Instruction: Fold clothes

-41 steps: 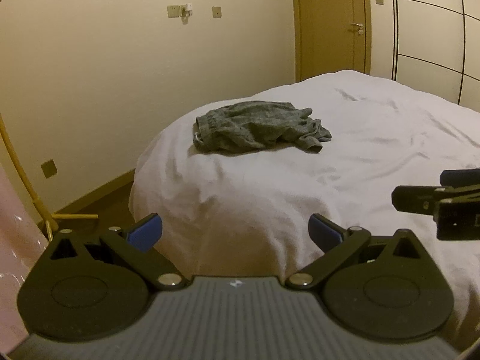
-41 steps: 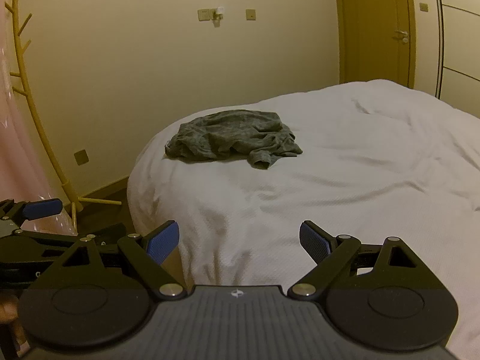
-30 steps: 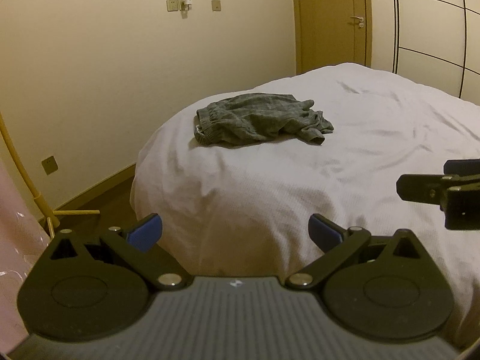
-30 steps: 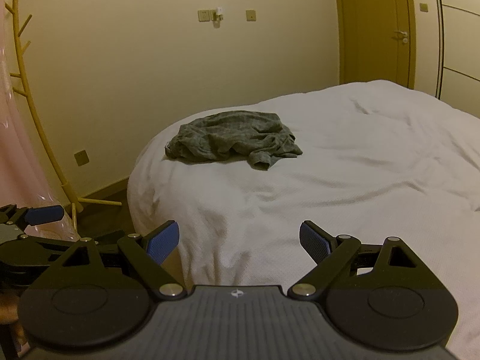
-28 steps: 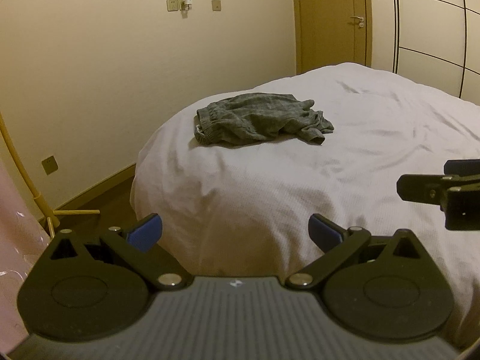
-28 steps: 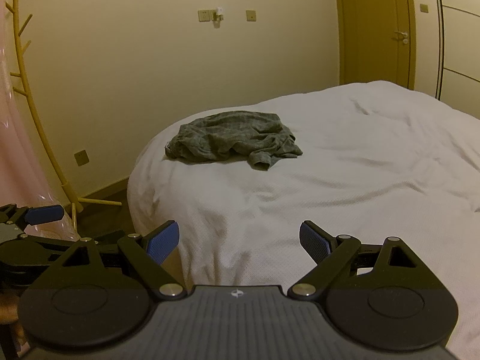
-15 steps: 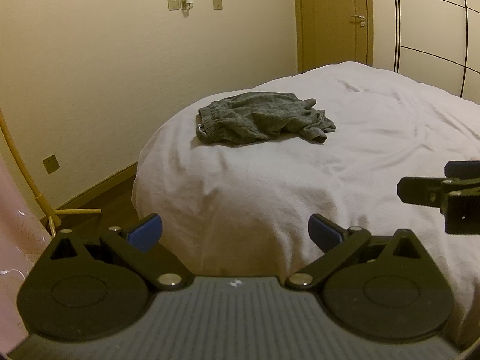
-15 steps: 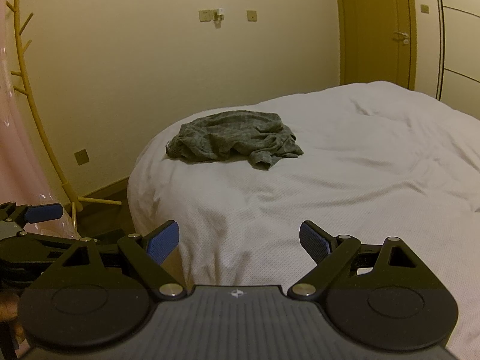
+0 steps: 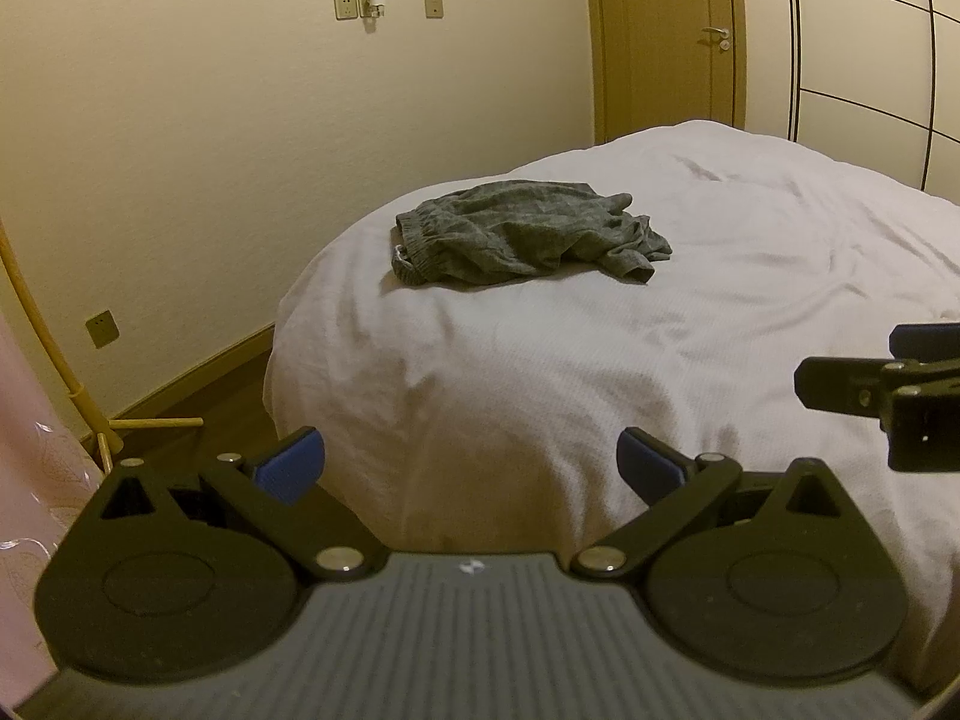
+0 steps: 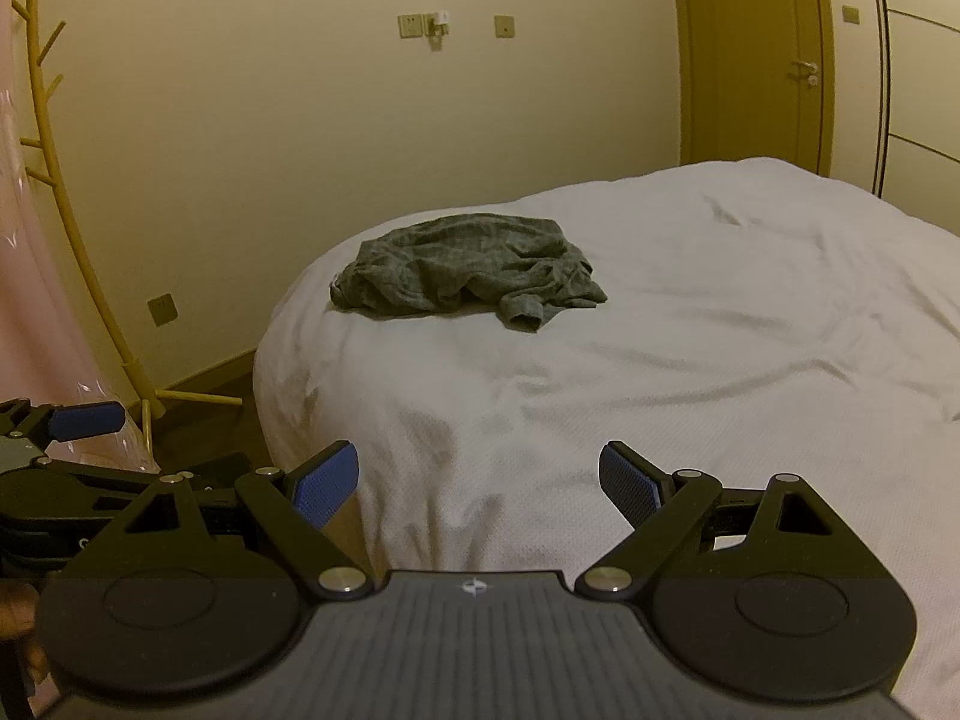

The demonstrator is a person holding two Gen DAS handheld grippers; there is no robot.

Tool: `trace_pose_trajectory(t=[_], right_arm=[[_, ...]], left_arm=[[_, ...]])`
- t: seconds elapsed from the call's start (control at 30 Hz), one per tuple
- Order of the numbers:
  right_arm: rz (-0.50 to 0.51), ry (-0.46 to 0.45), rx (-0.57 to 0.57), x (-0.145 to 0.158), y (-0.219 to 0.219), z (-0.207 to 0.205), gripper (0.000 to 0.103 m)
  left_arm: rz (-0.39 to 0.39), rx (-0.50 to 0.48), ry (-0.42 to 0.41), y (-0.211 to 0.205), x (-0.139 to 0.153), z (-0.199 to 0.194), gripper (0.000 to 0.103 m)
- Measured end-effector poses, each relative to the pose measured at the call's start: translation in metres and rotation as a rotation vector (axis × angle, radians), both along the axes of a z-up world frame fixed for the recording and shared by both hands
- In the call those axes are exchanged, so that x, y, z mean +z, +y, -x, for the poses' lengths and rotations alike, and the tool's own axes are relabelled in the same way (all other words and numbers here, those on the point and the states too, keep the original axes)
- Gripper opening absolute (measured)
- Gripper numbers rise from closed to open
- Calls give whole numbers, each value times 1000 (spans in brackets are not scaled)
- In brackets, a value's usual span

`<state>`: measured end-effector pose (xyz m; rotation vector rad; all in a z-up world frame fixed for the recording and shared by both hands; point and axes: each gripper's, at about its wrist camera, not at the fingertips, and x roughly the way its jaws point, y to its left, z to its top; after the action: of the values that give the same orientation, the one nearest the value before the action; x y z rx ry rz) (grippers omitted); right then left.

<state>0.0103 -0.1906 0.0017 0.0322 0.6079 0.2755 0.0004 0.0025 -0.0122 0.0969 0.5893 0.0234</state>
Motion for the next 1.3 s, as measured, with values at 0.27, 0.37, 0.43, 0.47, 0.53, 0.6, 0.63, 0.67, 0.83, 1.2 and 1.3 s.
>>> trace_pose_trajectory(t=[0.27, 0.37, 0.43, 0.47, 0.53, 0.6, 0.63, 0.67, 0.83, 1.2, 1.3], right_arm=[[3, 1, -1, -1, 0, -2, 89], [11, 1, 0, -3, -1, -4, 89], [23, -4, -1, -4, -2, -6, 89], [31, -12, 2, -4, -3, -7, 89], [50, -31, 11, -3, -6, -12, 89], [73, -53, 17, -2, -10, -20, 89], [87, -63, 25, -2, -11, -24, 89], [105, -74, 35, -2, -13, -30, 89], [223, -158, 128, 2, -11, -69, 86], [561, -308, 401, -35, 37, -180, 67], [650, -341, 442, -53, 53, -204, 67]], left_arm=[[12, -14, 0, 1, -1, -1, 102], [36, -37, -5, 4, -3, -4, 102], [36, -54, -11, 4, -4, -8, 102], [28, -64, -14, 4, -6, -10, 102], [9, -85, -20, 4, -8, -16, 102], [-19, -102, -27, 6, -10, -27, 102], [-38, -108, -39, 7, -11, -36, 102], [-57, -114, -51, 9, -11, -45, 102], [-112, -138, -101, 22, -12, -104, 102], [-449, -339, -195, 23, -59, -234, 94], [-506, -399, -181, 26, -71, -260, 89]])
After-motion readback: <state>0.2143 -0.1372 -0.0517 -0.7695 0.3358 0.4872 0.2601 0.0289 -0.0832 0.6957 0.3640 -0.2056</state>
